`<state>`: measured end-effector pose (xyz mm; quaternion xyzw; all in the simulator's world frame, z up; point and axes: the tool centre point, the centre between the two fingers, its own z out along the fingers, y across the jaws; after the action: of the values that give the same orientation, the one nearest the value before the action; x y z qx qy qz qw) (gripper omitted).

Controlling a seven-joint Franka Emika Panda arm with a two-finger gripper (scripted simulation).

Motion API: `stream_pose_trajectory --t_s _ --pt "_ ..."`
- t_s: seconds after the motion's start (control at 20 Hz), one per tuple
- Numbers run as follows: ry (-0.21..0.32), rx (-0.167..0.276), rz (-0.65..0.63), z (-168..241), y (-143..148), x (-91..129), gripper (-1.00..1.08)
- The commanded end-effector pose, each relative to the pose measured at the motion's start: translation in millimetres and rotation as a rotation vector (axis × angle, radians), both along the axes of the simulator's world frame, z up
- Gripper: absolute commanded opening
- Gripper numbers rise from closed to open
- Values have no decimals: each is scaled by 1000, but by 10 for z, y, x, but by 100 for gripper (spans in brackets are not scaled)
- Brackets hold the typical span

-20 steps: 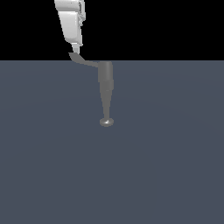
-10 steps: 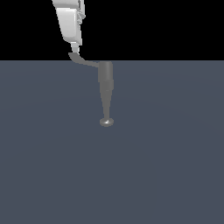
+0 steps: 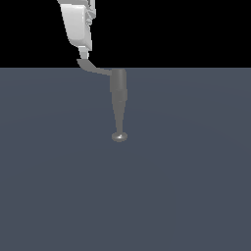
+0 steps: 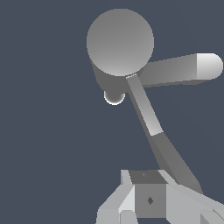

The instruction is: Turn on the faucet by rotating a designated handle.

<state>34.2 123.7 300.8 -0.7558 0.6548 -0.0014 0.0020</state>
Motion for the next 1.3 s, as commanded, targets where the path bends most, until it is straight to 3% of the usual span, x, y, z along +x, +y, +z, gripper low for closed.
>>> stream_pose_trajectory --t_s 0.0,0.35,0.45,1.25 --pt "5 -1 2 -4 -1 -94 -100" --pt "5 -1 1 -2 -38 -291 -100" --pt "-1 0 2 10 -26 -247 -100" --pt "3 -1 2 0 -536 -642 -100"
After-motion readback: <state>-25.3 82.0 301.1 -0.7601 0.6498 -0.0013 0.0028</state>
